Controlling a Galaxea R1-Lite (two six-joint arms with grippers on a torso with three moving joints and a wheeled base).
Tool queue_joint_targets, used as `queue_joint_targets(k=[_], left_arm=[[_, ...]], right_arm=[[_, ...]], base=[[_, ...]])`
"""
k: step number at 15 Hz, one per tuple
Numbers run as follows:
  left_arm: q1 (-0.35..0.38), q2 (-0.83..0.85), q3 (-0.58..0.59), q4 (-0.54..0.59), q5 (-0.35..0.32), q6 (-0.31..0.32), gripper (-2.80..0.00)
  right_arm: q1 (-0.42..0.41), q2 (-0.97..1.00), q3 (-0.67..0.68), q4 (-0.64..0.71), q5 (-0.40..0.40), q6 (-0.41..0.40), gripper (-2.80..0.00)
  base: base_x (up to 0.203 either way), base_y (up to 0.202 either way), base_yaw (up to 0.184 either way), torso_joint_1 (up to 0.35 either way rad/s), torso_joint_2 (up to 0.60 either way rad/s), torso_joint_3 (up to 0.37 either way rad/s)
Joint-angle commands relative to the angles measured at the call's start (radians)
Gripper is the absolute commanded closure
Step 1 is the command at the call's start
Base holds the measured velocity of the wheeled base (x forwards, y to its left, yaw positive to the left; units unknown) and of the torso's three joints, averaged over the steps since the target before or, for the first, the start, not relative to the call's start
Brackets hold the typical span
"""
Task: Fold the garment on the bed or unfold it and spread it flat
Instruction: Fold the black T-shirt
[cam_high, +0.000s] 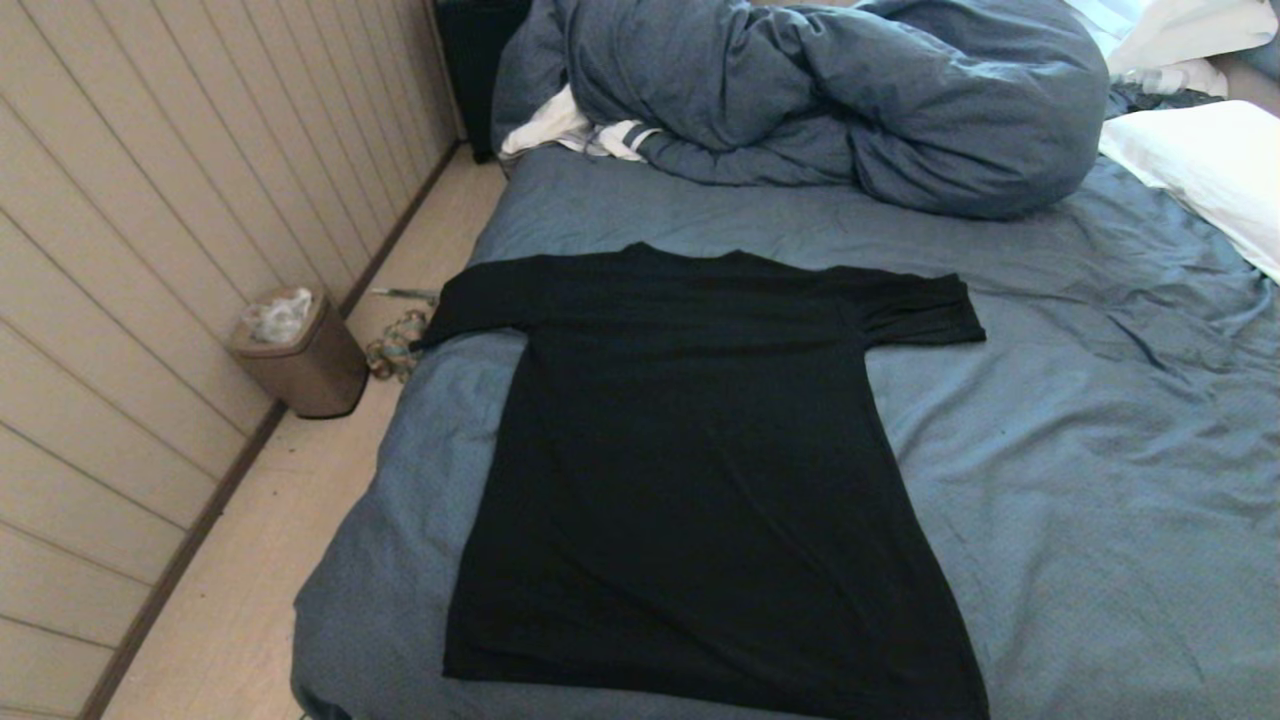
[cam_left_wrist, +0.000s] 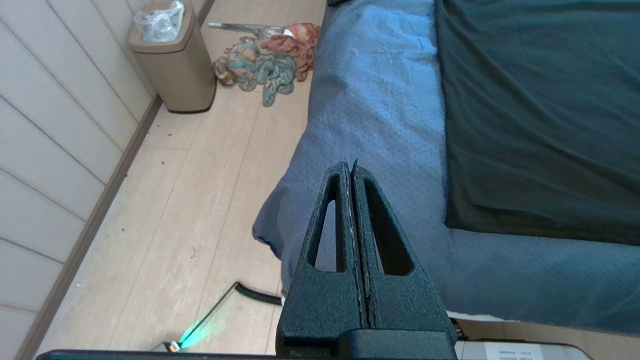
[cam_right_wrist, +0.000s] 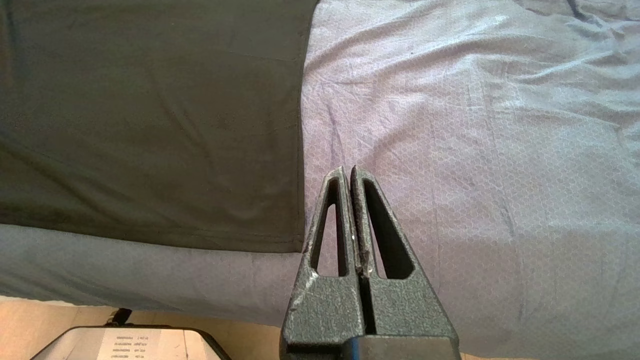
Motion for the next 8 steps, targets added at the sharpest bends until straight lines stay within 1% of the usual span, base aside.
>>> queue_joint_targets(k=[1,5,7,8], left_arm=[[0.000,-0.002,0.000,0.000,0.000,0.000,0.00],[0.001,-0.003,-0.004,0.012,0.001,0.010,0.00],[0.001,0.006,-0.019,0.022,0.004,0.018,0.00],[0.001,0.029,-0.064,0.025,-0.001,0.018,0.00]], right_arm=[[0.001,0.001,0.000,0.000,0.000,-0.001,0.00],[-0.001,0.000,-0.005,0.000,0.001,-0.012,0.00],[0.001,0.013,-0.081,0.028,0.008,-0.016,0.00],[0.001,0.047,-0.152,0.067,0.018,-0.017,0.00]], base=[[0.000,0.000,0.000,0.000,0.00,0.000],[0.000,0.000,0.000,0.000,0.00,0.000],[0.000,0.000,0.000,0.000,0.00,0.000],[0.000,0.000,0.000,0.000,0.00,0.000]])
